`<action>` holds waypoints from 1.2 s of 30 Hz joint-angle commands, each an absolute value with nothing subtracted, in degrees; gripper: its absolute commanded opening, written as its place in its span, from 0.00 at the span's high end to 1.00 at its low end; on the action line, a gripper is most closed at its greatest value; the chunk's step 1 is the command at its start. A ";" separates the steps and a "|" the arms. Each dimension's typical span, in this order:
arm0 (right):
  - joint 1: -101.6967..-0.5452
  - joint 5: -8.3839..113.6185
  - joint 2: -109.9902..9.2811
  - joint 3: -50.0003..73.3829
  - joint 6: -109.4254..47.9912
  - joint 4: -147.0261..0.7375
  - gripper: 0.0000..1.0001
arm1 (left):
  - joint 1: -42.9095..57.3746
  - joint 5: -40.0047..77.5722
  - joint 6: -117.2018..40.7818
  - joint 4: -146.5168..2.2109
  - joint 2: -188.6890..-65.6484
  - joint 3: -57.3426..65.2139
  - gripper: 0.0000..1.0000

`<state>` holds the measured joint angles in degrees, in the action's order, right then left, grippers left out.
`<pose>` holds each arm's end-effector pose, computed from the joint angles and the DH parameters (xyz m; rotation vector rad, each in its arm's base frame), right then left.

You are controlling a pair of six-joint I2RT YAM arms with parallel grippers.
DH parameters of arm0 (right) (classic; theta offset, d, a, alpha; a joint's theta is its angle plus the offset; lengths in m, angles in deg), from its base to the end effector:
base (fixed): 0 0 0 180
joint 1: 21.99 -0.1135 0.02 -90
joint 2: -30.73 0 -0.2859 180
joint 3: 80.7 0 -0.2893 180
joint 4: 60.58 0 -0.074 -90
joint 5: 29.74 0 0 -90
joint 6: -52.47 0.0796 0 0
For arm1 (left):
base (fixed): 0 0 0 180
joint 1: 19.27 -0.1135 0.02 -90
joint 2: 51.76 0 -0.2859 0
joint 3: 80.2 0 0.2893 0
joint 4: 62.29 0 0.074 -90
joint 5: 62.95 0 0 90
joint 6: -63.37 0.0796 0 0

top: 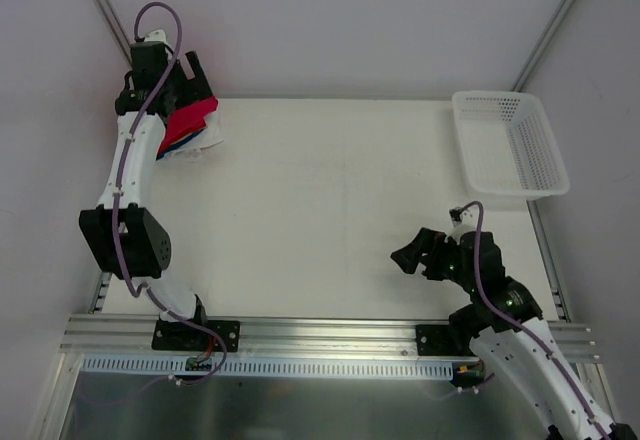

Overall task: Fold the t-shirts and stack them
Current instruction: Put the neatly folded tshirt into the corner of the board with the left arm

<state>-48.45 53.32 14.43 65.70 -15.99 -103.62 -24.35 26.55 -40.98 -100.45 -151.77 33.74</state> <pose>0.1386 0.0797 0.2133 -0.1682 2.0715 0.6456 0.4887 0.0427 0.4017 -0.3312 1.9678 -0.1129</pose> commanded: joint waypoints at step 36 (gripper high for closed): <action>-49.94 53.23 -12.59 42.85 -31.03 -102.00 0.01 | -11.62 53.33 -37.27 -99.31 -92.36 -9.35 0.01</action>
<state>-49.63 52.42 -11.47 42.25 -29.67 -104.91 -12.07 54.97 -37.50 -101.85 -93.08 -11.29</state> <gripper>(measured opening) 0.993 0.990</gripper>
